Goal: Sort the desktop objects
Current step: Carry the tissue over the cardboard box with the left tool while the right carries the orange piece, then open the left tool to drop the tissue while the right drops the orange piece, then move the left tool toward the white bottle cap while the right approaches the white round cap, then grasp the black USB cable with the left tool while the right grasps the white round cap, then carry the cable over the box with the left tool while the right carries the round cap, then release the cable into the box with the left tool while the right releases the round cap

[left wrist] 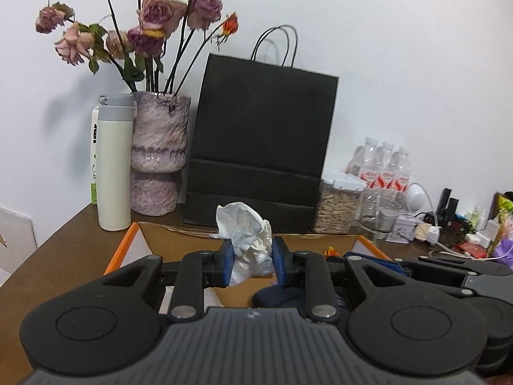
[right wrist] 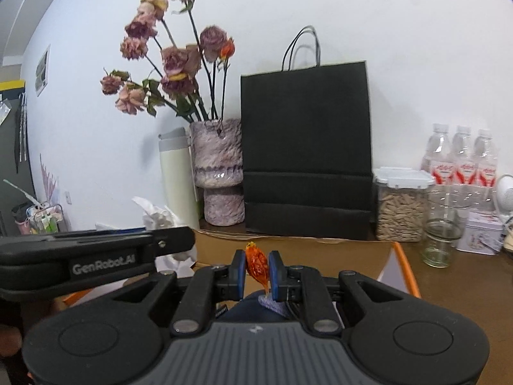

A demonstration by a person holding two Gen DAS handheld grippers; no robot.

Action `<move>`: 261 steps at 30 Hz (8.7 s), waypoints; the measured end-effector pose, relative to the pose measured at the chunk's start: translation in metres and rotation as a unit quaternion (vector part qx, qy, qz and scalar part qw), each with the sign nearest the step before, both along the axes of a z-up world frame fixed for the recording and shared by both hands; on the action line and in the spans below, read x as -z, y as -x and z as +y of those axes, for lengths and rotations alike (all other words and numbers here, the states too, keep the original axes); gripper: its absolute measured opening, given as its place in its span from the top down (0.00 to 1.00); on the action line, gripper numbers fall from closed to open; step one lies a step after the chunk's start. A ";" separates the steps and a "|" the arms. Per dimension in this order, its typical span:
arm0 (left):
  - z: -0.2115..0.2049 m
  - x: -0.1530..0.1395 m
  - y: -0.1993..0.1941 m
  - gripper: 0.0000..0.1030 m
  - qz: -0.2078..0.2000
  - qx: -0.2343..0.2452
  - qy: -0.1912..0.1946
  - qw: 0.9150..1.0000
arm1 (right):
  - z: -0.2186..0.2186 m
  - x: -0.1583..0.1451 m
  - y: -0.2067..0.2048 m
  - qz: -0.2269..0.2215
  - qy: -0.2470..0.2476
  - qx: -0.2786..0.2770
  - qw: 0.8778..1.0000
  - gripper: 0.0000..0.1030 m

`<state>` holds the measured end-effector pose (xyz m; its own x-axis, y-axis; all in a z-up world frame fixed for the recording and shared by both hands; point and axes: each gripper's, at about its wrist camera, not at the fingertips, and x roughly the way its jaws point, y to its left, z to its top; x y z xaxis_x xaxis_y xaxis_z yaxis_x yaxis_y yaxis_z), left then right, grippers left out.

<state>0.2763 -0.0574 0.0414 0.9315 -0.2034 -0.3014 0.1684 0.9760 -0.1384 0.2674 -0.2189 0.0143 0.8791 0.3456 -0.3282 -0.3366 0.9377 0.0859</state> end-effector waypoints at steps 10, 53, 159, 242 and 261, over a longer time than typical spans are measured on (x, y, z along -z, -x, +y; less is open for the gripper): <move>0.002 0.016 -0.041 0.75 0.024 -0.001 -0.015 1.000 | 0.007 0.014 -0.039 0.010 0.024 -0.006 1.000 0.86; 0.009 0.011 0.034 0.00 -0.057 -0.033 -0.025 0.997 | 0.001 0.011 0.021 -0.046 0.040 0.022 0.998 0.00; 0.059 0.065 0.099 0.00 0.163 -0.010 -0.048 0.985 | 0.008 0.068 0.084 0.133 0.061 -0.023 0.989 0.75; 0.002 0.019 0.009 0.00 -0.024 0.007 -0.048 0.999 | -0.037 0.021 0.031 -0.024 0.022 0.070 0.997 0.22; -0.003 0.016 0.038 0.00 -0.029 -0.042 -0.081 0.995 | -0.032 0.020 0.055 -0.043 0.028 0.068 0.996 0.07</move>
<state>0.2381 -0.0600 0.0256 0.9603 -0.0772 -0.2682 0.0883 0.9956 0.0297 0.2129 -0.2506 -0.0061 0.9420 0.2049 -0.2658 -0.2103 0.9776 0.0084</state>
